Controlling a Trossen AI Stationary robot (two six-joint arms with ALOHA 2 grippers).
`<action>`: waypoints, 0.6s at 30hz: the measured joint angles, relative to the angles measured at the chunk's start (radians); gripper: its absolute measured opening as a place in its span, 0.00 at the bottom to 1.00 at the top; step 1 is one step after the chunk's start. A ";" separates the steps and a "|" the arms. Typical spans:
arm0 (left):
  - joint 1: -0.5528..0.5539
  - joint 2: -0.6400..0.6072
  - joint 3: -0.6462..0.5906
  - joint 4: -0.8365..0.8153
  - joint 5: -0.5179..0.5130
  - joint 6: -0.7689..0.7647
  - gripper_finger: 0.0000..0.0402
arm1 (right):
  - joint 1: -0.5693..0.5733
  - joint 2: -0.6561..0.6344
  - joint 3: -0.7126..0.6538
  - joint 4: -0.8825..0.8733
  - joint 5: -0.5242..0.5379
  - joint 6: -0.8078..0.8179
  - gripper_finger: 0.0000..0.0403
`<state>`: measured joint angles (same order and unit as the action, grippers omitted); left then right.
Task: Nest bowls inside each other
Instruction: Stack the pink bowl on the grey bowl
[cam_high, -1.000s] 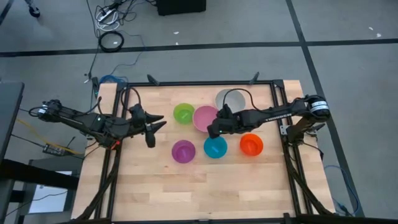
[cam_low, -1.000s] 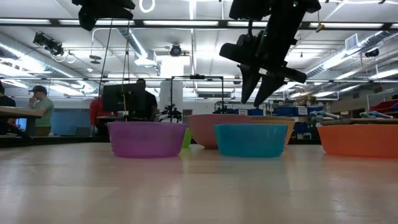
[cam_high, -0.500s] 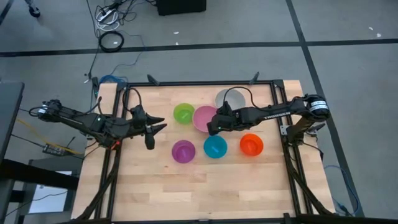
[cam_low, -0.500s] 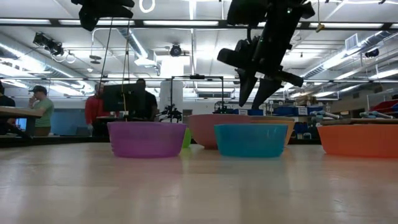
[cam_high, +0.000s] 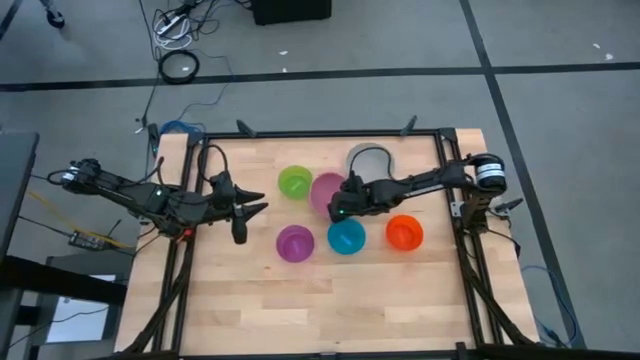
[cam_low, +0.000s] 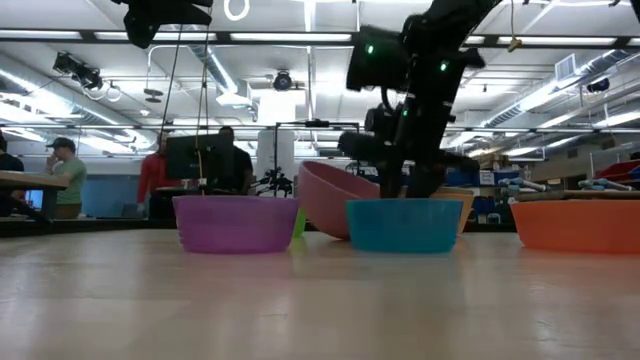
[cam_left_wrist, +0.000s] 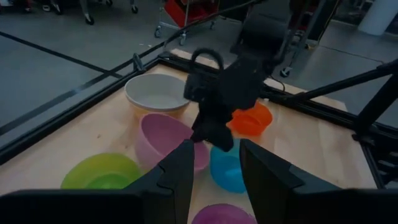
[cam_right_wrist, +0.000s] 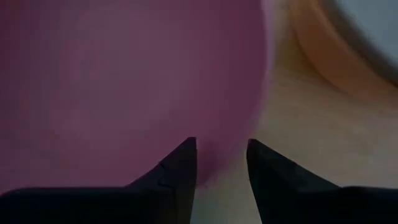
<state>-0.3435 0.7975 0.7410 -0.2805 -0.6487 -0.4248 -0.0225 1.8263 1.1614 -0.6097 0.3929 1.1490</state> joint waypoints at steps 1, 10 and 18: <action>0.000 0.000 0.000 -0.002 0.000 0.000 0.34 | -0.003 0.015 0.000 0.001 -0.004 -0.002 0.31; 0.000 0.000 0.000 -0.002 0.000 0.000 0.34 | -0.008 0.051 0.000 0.060 0.016 -0.042 0.18; 0.000 0.000 0.000 -0.002 0.000 -0.002 0.34 | -0.027 0.043 0.002 0.119 0.007 -0.083 0.07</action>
<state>-0.3435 0.7971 0.7410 -0.2822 -0.6491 -0.4267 -0.0494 1.8698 1.1636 -0.4904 0.3998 1.0662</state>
